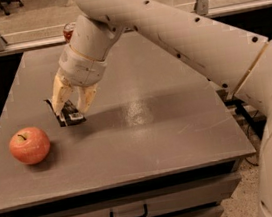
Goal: Move rxbar chocolate near apple
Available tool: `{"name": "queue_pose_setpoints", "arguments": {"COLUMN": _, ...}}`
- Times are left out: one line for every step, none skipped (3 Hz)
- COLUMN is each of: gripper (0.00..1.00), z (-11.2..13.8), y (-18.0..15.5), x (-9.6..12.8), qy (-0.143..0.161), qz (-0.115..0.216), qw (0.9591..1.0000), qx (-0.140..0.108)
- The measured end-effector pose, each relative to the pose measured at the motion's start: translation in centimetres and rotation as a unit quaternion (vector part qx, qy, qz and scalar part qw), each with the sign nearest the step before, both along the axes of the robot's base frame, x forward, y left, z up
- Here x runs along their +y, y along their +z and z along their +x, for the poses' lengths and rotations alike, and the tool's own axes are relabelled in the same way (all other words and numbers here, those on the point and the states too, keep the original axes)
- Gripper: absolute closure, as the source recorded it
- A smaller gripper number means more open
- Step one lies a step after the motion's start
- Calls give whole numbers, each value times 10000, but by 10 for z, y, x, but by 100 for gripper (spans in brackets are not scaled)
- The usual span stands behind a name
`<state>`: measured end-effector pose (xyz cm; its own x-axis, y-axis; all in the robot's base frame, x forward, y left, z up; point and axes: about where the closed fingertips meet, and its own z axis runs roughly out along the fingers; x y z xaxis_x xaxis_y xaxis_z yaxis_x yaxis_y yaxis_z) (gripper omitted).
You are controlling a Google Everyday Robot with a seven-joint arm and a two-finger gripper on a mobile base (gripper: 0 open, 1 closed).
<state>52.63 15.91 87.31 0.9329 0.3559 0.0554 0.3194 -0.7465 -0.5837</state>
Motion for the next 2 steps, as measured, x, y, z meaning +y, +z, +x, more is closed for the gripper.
{"name": "queue_pose_setpoints", "arguments": {"gripper": 13, "z": 1, "y": 0, "x": 4, "qy": 113, "qz": 65, "qw": 9999, "qx": -32}}
{"name": "queue_pose_setpoints", "arguments": {"gripper": 0, "z": 2, "y": -1, "x": 5, "qy": 124, "qz": 97, "qw": 9999, "qx": -46}}
